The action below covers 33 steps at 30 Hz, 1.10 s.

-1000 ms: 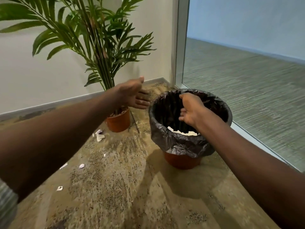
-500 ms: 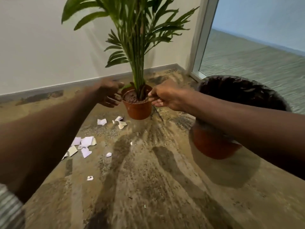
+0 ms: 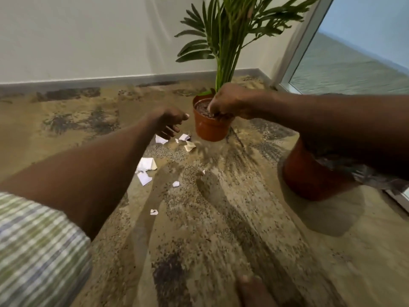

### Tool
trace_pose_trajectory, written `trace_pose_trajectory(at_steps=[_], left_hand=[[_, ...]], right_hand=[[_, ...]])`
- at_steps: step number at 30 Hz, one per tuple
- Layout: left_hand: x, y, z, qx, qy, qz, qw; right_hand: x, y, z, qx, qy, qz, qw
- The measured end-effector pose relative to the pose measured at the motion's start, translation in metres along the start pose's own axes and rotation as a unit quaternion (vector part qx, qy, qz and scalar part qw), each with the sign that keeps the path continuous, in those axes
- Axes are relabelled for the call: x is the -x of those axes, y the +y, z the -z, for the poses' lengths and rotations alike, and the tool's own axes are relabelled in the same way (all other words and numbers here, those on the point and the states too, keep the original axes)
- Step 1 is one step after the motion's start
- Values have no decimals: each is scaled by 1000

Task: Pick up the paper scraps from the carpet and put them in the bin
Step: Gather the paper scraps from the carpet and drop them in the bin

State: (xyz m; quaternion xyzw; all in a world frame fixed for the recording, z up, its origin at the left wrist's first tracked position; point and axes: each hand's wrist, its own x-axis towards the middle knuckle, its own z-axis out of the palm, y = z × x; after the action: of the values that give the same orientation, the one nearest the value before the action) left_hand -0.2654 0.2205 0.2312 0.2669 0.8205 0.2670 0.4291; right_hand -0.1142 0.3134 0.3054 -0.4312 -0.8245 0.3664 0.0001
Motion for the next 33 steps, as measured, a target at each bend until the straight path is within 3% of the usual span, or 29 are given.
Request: trace_pose_trajectory(at_steps=[10,16,19,23,25,28,30,33], left_hand=[[4,-91,54,-89,121,-45,988],[11,-160,55,-113,207,7,972],[15,-203,47,-136,241,88,957],[21,-256,37,-195,266,183,926],[21,-279,33,-247,235,201,918],[19,-304,31,-224,237,275,905],[15,-314,38,-237,243,281,898],[4,-322,55,-318,220,225,894]], right_hand=[[-58,-12,-61,190,-83,78,975],[-113,-16,-110,224,-127,129,958],[-127,-8,-143,262,-160,152,939],[-137,5,-187,306,-235,205,899],[-143,4,-209,344,-244,259,869],[-148,-3,-239,381,-244,307,837],[-150,-8,-258,403,-242,329,819],[-155,-15,-280,434,-242,352,793]])
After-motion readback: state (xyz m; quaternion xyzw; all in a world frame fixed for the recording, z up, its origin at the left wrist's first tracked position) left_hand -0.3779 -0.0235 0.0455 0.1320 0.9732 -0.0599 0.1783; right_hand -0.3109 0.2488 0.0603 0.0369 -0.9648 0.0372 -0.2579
